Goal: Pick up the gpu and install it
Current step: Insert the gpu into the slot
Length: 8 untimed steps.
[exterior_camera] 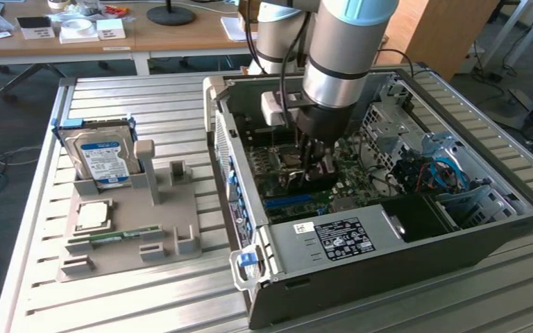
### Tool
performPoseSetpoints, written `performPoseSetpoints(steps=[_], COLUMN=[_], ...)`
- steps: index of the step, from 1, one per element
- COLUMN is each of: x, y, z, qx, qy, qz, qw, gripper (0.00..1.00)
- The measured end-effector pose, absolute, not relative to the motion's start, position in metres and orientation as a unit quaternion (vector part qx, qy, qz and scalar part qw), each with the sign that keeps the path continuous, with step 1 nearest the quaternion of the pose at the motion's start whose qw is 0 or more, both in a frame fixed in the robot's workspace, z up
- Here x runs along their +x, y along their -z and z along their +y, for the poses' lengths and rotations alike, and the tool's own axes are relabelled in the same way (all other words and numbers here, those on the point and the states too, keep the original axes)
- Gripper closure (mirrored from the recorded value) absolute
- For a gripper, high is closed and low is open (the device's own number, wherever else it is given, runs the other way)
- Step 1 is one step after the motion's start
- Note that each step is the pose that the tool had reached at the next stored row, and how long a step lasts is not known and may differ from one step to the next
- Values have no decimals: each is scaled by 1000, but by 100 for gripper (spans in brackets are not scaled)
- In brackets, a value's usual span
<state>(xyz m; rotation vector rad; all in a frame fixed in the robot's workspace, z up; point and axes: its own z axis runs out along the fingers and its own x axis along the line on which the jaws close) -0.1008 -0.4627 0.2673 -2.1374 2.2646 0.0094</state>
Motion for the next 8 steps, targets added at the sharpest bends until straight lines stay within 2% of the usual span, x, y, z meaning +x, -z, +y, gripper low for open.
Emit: performPoseSetpoints(steps=[8], x=[-103], y=[-267], z=[-463], qx=[-686], qy=[-3], qz=[727], qw=[14], gripper=[73])
